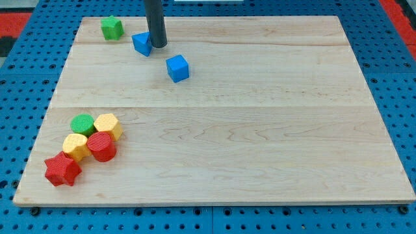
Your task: Move the blue triangle to the top left of the blue cube
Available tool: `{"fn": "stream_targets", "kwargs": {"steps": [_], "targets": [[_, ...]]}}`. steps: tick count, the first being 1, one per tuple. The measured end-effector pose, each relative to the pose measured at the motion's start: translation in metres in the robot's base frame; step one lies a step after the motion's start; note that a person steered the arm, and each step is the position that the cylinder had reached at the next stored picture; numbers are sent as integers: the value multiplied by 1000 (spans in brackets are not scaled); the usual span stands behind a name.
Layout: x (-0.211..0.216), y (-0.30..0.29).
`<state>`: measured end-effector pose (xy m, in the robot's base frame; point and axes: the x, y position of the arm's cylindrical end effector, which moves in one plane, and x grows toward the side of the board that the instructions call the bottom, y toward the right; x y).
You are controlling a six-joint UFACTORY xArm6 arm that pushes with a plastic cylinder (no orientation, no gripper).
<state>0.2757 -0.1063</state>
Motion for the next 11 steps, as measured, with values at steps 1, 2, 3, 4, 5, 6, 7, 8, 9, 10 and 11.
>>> {"fn": "stream_targets", "kwargs": {"steps": [1,2,3,4,5,6,7,8,9,10,11], "targets": [[-10,-5],[-19,-5],[-57,20],[-63,-10],[-52,-25],[-47,-46],[-30,-60],[-5,-43],[-3,-40],[5,-92],[67,-119]]}}
